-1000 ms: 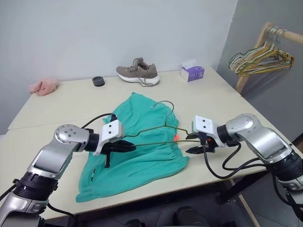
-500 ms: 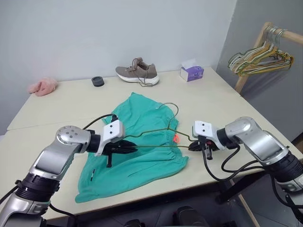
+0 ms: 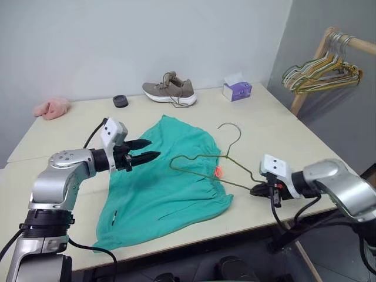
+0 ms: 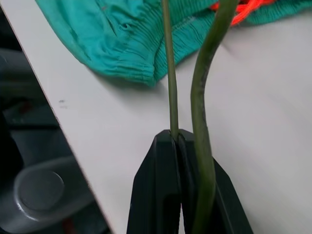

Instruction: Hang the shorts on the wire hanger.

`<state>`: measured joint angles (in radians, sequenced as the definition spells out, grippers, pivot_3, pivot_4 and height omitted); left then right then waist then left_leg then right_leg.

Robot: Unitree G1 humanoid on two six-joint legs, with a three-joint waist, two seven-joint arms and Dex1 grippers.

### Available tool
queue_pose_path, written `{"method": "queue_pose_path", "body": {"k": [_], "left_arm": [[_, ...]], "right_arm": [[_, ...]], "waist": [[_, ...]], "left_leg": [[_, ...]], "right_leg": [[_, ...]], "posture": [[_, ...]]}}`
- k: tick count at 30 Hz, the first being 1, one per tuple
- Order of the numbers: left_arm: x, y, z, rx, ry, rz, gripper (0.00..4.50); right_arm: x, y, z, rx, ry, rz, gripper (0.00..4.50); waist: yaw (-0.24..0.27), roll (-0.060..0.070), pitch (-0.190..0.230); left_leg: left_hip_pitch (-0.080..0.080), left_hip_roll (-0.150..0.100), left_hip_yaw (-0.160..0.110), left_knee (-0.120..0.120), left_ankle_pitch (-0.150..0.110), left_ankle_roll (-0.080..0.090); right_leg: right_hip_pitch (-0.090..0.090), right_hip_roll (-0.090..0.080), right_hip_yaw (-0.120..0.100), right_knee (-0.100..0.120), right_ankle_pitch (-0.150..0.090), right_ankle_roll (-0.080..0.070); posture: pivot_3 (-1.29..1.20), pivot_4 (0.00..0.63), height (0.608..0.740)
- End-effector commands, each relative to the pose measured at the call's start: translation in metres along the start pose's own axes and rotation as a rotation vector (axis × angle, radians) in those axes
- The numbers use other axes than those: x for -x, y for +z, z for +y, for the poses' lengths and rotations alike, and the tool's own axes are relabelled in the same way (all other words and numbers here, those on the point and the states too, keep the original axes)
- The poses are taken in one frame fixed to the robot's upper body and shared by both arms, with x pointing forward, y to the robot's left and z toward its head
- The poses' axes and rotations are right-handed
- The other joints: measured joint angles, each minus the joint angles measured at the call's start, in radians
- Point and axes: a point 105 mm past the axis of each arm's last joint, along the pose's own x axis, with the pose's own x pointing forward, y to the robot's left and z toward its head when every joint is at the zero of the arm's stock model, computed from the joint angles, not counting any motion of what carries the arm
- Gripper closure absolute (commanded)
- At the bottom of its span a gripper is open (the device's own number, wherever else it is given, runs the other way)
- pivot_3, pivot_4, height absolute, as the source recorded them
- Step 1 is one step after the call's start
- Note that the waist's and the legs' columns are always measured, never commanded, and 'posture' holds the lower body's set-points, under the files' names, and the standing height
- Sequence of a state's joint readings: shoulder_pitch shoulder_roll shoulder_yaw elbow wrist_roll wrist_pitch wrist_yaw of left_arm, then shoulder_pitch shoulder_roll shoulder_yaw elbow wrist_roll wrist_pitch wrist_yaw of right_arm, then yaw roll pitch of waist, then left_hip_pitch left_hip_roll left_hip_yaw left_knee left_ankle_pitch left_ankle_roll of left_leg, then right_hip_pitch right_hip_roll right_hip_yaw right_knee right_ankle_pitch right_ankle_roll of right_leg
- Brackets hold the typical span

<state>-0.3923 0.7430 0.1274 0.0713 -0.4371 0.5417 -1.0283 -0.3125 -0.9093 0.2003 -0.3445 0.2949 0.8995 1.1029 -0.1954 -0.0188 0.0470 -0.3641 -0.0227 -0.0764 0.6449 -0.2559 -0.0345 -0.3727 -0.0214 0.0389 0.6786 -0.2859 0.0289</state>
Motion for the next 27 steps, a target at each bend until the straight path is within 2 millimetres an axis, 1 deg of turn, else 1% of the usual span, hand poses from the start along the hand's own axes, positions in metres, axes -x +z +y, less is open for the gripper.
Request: {"method": "queue_pose_path", "body": {"k": [1,2,4,5,6,10,13,16,21,24,27], "left_arm": [[0.012,-0.006,0.012,-0.012,0.063,0.012,1.26],[0.013,-0.013,0.01,-0.022,0.053,0.04,1.07],[0.012,-0.023,0.007,-0.049,0.043,0.081,0.52],[0.012,-0.026,0.009,-0.062,0.051,0.091,0.15],[0.012,-0.029,0.01,-0.077,0.06,0.103,0.04],[0.008,-0.034,0.011,-0.116,0.051,0.126,0.04],[0.003,-0.031,0.011,-0.142,0.039,0.119,0.04],[0.0,-0.03,0.009,-0.159,0.027,0.116,0.04],[-0.002,-0.028,0.006,-0.181,0.013,0.109,0.04],[0.0,-0.029,0.005,-0.191,0.013,0.111,0.04],[0.002,-0.03,0.005,-0.194,0.021,0.111,0.04]], "right_arm": [[0.023,-0.007,-0.004,-0.107,-0.094,-0.037,4.5],[0.027,-0.016,-0.004,-0.153,-0.112,-0.035,4.5],[0.033,-0.028,-0.004,-0.223,-0.144,-0.031,4.5],[0.035,-0.033,-0.003,-0.253,-0.156,-0.033,4.5],[0.038,-0.038,-0.004,-0.289,-0.171,-0.034,4.5],[0.044,-0.063,-0.005,-0.432,-0.229,-0.007,4.5],[0.036,-0.073,-0.006,-0.47,-0.258,0.033,4.5],[0.028,-0.073,-0.009,-0.482,-0.263,0.052,4.5],[0.014,-0.062,-0.013,-0.489,-0.22,0.066,4.5],[0.007,-0.049,-0.012,-0.499,-0.165,0.06,4.5],[0.005,-0.03,-0.008,-0.493,-0.106,0.037,4.5]], "waist": [[0.0,0.0,0.0],[0.0,0.0,0.0],[-0.001,0.0,0.0],[-0.001,0.0,0.0],[-0.002,0.0,0.0],[-0.004,-0.001,0.0],[-0.007,-0.001,0.0],[-0.012,-0.001,0.0],[-0.026,-0.001,0.0],[-0.028,-0.001,0.0],[-0.027,-0.001,0.0]], "left_leg": [[0.0,0.0,0.0,0.0,0.0,0.0],[0.0,0.0,0.0,0.0,0.0,0.0],[0.0,0.0,0.001,0.0,0.0,0.0],[0.0,0.0,0.001,0.0,0.0,0.0],[0.0,0.0,0.001,0.0,0.0,0.0],[0.0,0.0,0.002,0.0,0.0,-0.001],[0.0,0.0,0.002,0.0,0.0,-0.001],[0.0,0.0,0.002,0.0,-0.001,-0.001],[0.0,0.0,0.002,-0.001,-0.001,-0.001],[0.0,0.0,0.002,-0.001,-0.001,0.0],[0.0,0.0,0.002,-0.001,-0.001,0.0]], "right_leg": [[0.0,0.0,0.0,0.0,0.0,0.0],[0.0,0.0,0.0,0.0,0.0,0.0],[0.0,0.0,0.0,0.0,0.0,0.0],[0.0,0.0,0.001,0.0,0.0,0.0],[0.0,0.0,0.001,0.0,0.0,0.0],[0.0,0.001,0.001,0.0,0.0,0.0],[0.0,0.001,0.001,0.0,0.0,0.0],[0.0,0.001,0.001,0.0,0.0,0.0],[0.0,0.001,0.001,0.0,0.0,0.0],[0.0,0.001,0.001,0.0,-0.001,0.001],[0.0,0.001,0.001,0.0,-0.001,0.001]], "posture": [[-0.26,0.0,0.74],[-0.27,0.0,0.74],[-0.27,0.0,0.74],[-0.28,0.0,0.74],[-0.28,0.0,0.74],[-0.29,0.0,0.74],[-0.29,0.0,0.74],[-0.29,0.0,0.74],[-0.27,0.0,0.74],[-0.26,0.0,0.74],[-0.25,0.0,0.74]]}}
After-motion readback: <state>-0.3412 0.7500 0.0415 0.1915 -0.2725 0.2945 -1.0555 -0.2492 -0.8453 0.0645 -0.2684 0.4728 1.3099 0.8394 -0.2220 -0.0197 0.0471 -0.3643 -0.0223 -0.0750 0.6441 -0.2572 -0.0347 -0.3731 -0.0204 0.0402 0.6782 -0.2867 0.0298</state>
